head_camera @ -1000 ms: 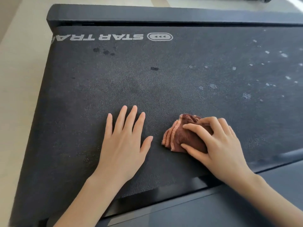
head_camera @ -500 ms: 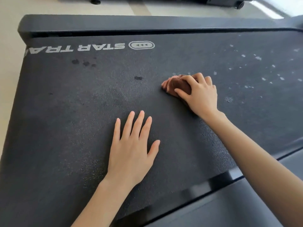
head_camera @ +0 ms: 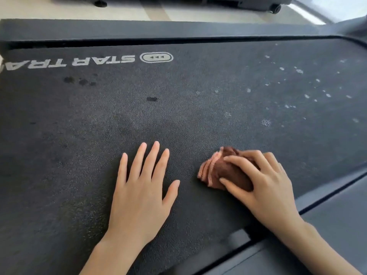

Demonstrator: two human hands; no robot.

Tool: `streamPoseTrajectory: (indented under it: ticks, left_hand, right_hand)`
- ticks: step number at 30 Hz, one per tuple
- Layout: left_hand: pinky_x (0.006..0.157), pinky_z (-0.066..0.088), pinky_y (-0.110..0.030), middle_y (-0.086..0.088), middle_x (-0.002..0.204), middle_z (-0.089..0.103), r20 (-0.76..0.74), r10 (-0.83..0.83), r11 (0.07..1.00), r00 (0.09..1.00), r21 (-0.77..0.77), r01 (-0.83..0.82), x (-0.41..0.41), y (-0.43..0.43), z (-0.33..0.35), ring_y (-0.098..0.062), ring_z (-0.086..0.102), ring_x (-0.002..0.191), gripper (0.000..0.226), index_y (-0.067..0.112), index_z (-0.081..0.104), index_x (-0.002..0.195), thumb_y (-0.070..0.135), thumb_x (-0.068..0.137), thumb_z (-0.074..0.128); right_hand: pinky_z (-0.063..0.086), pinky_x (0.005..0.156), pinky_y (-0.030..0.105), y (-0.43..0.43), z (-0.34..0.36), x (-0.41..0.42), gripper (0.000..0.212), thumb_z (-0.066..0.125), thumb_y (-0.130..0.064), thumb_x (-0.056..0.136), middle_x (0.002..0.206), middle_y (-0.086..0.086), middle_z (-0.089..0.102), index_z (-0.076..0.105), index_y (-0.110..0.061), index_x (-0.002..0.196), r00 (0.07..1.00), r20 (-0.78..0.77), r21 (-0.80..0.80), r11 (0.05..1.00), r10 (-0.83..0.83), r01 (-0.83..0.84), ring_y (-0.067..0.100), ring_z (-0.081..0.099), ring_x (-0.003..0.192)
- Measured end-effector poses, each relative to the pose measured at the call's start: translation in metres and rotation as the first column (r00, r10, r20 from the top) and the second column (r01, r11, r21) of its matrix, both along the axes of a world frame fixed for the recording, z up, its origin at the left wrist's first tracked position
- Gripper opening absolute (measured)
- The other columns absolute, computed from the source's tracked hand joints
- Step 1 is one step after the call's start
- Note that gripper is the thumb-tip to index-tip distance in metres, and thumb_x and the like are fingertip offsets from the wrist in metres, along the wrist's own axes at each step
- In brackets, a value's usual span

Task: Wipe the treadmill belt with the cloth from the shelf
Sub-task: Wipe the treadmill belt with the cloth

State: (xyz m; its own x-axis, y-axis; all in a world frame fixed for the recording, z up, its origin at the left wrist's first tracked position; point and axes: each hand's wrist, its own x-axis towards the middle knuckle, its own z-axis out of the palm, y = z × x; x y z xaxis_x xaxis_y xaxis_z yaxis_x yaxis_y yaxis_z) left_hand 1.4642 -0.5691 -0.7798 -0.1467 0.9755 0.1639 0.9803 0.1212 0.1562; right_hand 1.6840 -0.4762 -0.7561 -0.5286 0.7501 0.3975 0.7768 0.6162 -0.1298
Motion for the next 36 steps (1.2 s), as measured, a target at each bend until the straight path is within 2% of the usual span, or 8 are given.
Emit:
streamPoseTrajectory:
  ticks: [7, 13, 20, 25, 30, 36]
  left_hand:
    - [0.110, 0.024, -0.056, -0.010, 0.149, 0.038, -0.019, 0.007, 1.000, 1.000, -0.021, -0.008, -0.001, 0.000, 0.001, -0.031, 0.030, 0.140, 0.064, 0.010, 0.045, 0.141, 0.048, 0.091, 0.029]
    - [0.110, 0.026, -0.057, -0.011, 0.148, 0.039, -0.022, 0.011, 1.000, 1.000, -0.006, -0.011, -0.001, -0.001, -0.001, -0.031, 0.031, 0.139, 0.064, 0.010, 0.045, 0.140, 0.048, 0.092, 0.028]
    - [0.110, 0.025, -0.057, -0.012, 0.148, 0.040, 0.009, 0.018, 1.000, 1.000, 0.005, -0.018, 0.000, -0.002, 0.000, -0.031, 0.032, 0.138, 0.065, 0.009, 0.046, 0.140, 0.048, 0.091, 0.027]
    - [0.111, 0.023, -0.057, -0.012, 0.148, 0.040, 0.030, 0.022, 1.000, 0.999, 0.016, -0.023, 0.001, -0.001, -0.002, -0.032, 0.031, 0.138, 0.066, 0.009, 0.045, 0.140, 0.048, 0.091, 0.025]
    - [0.111, 0.022, -0.057, -0.014, 0.147, 0.040, 0.047, 0.014, 0.999, 0.999, 0.032, -0.015, 0.000, 0.000, -0.002, -0.034, 0.031, 0.138, 0.067, 0.008, 0.046, 0.140, 0.048, 0.090, 0.024]
    - [0.110, 0.023, -0.058, -0.015, 0.145, 0.042, 0.054, -0.004, 0.999, 0.999, 0.045, 0.002, 0.000, 0.001, -0.002, -0.035, 0.034, 0.136, 0.067, 0.006, 0.049, 0.137, 0.048, 0.090, 0.025]
  right_hand:
    - [0.048, 0.073, 0.043, 0.087, -0.005, -0.041, 0.049, 0.048, -0.062, 0.079, 0.101, 0.003, 0.060, 0.066, -0.028, 0.109, 0.995, -0.027, 0.001, 0.995, -0.100, 0.100, 0.033, 0.053, 0.094]
    - [0.040, 0.084, 0.042, 0.130, -0.002, -0.064, 0.047, 0.055, -0.056, 0.086, 0.118, 0.005, 0.055, 0.058, -0.029, 0.123, 0.978, 0.044, -0.038, 0.978, -0.205, 0.207, 0.032, 0.045, 0.110]
    - [0.039, 0.083, 0.046, 0.093, -0.001, -0.052, 0.046, 0.056, -0.052, 0.088, 0.117, 0.011, 0.054, 0.057, -0.024, 0.124, 0.978, 0.064, -0.034, 0.979, -0.200, 0.203, 0.036, 0.044, 0.110]
    - [0.044, 0.075, 0.046, 0.029, -0.002, -0.022, 0.051, 0.046, -0.059, 0.083, 0.110, 0.009, 0.058, 0.063, -0.022, 0.114, 0.988, 0.023, -0.021, 0.988, -0.152, 0.153, 0.037, 0.050, 0.098]
    - [0.044, 0.073, 0.042, -0.035, 0.002, 0.004, 0.046, 0.048, -0.055, 0.083, 0.109, 0.006, 0.058, 0.064, -0.022, 0.111, 0.988, 0.042, -0.010, 0.989, -0.148, 0.149, 0.032, 0.049, 0.093]
    - [0.043, 0.077, 0.042, -0.037, 0.004, 0.001, 0.048, 0.045, -0.063, 0.082, 0.109, 0.003, 0.058, 0.063, -0.028, 0.111, 0.982, 0.095, -0.011, 0.986, -0.165, 0.167, 0.028, 0.048, 0.097]
